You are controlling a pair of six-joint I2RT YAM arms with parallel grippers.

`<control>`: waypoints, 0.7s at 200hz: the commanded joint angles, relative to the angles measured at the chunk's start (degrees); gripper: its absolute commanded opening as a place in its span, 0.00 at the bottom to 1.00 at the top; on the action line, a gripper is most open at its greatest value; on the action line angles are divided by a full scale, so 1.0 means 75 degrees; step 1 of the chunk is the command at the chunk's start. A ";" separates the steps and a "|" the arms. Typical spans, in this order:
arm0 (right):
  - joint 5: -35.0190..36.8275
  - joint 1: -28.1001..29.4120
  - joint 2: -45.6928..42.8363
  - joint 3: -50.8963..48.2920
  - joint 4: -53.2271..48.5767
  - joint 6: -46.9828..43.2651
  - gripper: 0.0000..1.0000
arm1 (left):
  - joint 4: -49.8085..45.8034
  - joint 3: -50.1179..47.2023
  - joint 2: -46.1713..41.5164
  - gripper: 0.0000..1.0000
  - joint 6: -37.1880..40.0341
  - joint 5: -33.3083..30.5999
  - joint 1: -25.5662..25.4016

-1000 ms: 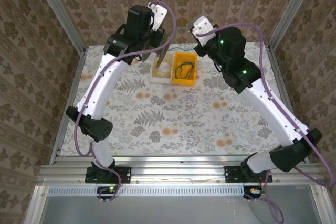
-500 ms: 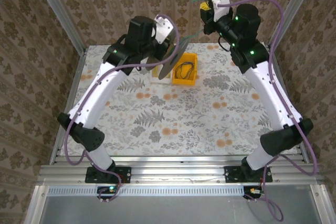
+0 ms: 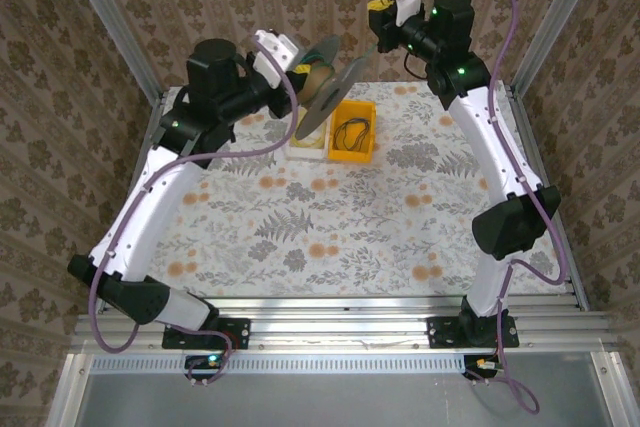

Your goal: Wrap the cables

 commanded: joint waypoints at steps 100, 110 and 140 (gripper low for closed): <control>-0.1430 -0.2228 0.0716 -0.2756 0.5418 0.4244 0.25 | 0.1932 0.0059 -0.0968 0.00 -0.2886 0.4307 0.1732; -0.1938 -0.2355 0.0853 -0.2739 0.5965 0.4862 0.33 | 0.1820 0.0131 -0.0907 0.00 -0.2845 0.4237 0.1743; -0.3126 -0.2547 0.1196 -0.2368 0.6666 0.5954 0.43 | 0.1614 0.0187 -0.0767 0.00 -0.2731 0.4126 0.1744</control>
